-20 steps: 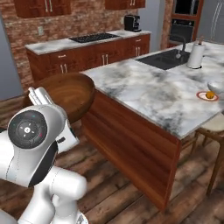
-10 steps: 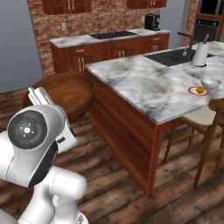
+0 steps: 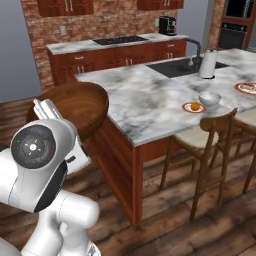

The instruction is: Take the smaller bowl and place it next to the appetizer plate on the dining counter , and place the larger bowl next to the plate with cooked food.

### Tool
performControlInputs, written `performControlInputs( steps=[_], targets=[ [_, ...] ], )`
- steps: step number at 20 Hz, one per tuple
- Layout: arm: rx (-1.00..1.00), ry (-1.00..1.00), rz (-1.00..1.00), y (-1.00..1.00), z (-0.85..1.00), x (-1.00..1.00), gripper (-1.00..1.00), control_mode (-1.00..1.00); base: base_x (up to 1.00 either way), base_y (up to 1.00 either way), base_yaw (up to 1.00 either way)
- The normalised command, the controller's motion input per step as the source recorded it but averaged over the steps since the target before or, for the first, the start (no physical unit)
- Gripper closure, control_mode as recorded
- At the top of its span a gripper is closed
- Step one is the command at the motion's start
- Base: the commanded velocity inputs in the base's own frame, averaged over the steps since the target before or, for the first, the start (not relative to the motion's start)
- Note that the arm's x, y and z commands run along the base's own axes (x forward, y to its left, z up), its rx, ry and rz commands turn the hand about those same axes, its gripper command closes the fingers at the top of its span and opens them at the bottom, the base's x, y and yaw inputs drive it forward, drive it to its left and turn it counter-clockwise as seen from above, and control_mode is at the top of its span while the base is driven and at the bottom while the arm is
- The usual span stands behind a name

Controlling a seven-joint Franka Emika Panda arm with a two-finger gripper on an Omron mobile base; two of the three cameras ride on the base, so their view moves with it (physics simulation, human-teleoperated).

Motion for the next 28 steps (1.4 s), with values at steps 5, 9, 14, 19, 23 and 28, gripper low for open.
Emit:
performControlInputs(
  steps=[5, 9, 14, 19, 23, 28],
  targets=[
    [0.0, 0.0, 0.0, 0.0, 0.0, 0.0, 1.0, 1.0, 0.15, -1.0, 0.14],
    [0.0, 0.0, 0.0, 0.0, 0.0, 0.0, 1.0, 1.0, 0.19, -1.0, 0.12],
    [0.0, 0.0, 0.0, 0.0, 0.0, 0.0, 1.0, 1.0, 0.2, -1.0, 0.11],
    [0.0, 0.0, 0.0, 0.0, 0.0, 0.0, 1.0, 1.0, 0.21, -1.0, 0.11],
    [0.0, 0.0, 0.0, 0.0, 0.0, 0.0, 1.0, 1.0, 0.18, -1.0, 0.12],
    [0.0, 0.0, 0.0, 0.0, 0.0, 0.0, 1.0, 1.0, 0.21, -1.0, 0.16]
  ],
)
